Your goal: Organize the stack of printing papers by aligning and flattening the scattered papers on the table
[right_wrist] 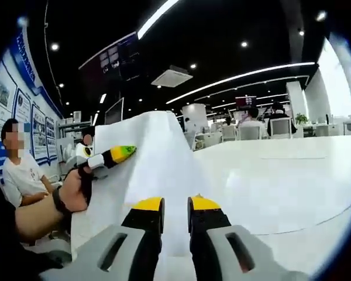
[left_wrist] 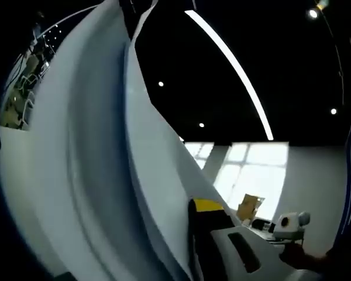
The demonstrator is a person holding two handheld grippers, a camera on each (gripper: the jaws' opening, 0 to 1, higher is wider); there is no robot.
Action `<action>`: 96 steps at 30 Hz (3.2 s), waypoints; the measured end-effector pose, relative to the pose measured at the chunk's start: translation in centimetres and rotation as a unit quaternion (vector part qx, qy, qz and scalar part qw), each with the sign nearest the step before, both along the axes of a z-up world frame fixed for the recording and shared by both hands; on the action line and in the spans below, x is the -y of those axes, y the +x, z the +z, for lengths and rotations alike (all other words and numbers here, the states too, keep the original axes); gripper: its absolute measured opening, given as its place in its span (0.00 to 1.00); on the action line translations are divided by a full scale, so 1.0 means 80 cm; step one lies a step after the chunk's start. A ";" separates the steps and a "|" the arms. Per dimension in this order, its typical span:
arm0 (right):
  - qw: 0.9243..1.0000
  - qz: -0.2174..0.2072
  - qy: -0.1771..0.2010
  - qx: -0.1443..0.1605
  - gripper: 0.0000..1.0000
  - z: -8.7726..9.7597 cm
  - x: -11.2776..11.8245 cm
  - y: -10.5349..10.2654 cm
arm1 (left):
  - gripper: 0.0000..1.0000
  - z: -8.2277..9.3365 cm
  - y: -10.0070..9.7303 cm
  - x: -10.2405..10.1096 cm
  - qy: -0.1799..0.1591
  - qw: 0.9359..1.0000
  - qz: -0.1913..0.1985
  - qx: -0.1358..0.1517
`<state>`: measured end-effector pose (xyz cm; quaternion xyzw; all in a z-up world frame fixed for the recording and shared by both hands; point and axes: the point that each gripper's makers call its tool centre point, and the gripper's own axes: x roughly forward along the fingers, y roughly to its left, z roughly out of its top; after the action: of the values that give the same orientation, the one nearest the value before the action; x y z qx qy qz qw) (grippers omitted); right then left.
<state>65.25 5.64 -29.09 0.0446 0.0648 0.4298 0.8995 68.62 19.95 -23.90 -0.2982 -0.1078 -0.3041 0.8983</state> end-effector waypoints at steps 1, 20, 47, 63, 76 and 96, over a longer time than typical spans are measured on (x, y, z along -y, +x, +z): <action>1.000 0.006 0.000 -0.003 0.12 -0.001 -0.003 -0.002 | 0.08 0.000 0.000 0.001 0.001 1.000 -0.001 -0.001; 0.998 0.062 0.009 0.024 0.12 0.028 -0.040 -0.042 | 0.09 0.000 0.001 -0.001 -0.005 1.000 -0.002 -0.002; 0.999 0.039 0.024 0.013 0.21 0.029 -0.018 -0.026 | 0.07 -0.002 0.001 -0.001 0.004 1.000 0.003 -0.003; 0.999 0.034 0.022 0.001 0.29 0.027 -0.013 -0.024 | 0.07 -0.002 0.001 -0.002 0.004 1.000 0.003 -0.004; 0.999 0.022 0.027 0.001 0.41 0.026 -0.009 -0.021 | 0.07 -0.002 0.001 -0.001 0.004 1.000 0.003 -0.005; 1.000 0.013 0.024 -0.011 0.58 0.020 -0.005 -0.013 | 0.07 -0.002 0.000 0.001 0.004 1.000 0.003 -0.006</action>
<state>64.22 6.06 -27.51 0.0699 0.0651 0.4423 0.8917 68.60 19.91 -24.04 -0.2965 -0.1023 -0.3002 0.9008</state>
